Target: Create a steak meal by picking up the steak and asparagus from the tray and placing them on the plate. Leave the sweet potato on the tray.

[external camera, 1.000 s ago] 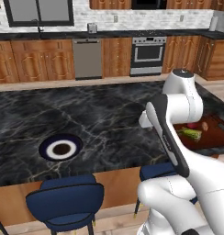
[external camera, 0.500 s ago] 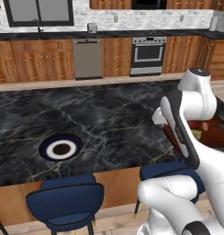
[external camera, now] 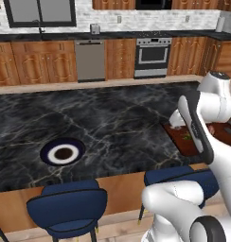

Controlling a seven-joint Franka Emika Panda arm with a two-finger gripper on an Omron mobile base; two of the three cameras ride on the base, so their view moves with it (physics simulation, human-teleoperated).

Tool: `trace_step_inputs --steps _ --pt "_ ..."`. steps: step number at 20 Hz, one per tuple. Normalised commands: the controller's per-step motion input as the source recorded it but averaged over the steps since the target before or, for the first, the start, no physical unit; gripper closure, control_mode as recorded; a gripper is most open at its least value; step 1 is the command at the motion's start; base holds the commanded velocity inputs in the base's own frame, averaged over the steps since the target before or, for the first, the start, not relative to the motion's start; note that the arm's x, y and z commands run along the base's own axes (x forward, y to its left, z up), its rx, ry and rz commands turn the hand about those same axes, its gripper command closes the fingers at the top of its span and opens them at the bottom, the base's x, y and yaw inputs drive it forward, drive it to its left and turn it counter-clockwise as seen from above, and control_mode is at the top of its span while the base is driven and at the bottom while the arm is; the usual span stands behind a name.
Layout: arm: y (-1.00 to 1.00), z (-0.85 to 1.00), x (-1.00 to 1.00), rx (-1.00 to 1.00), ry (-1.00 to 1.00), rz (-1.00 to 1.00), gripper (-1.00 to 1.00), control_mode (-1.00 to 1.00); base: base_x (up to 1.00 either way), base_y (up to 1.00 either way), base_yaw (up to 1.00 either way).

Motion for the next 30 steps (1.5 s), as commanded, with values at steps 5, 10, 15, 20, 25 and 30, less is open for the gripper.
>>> trace_step_inputs --steps 5,10,15,20,25,30 --pt "-0.65 -0.09 0.31 0.09 0.0 0.03 -1.0 -1.0 0.0 0.0 0.0" --pt "-0.77 -0.36 0.5 0.03 0.01 0.03 -1.0 -1.0 0.0 0.0 0.0" --pt "-0.64 -0.52 0.38 -0.06 0.02 0.01 -1.0 -1.0 0.0 0.0 0.0" --pt "-0.43 -0.42 0.26 -0.14 0.01 0.07 -1.0 -1.0 0.0 0.0 0.0" --pt "-0.47 -0.44 0.04 -0.06 0.02 0.01 -1.0 -1.0 0.0 0.0 0.0" --pt "-0.11 -0.16 0.3 0.01 0.0 -0.03 -1.0 -1.0 0.0 0.0 0.0"
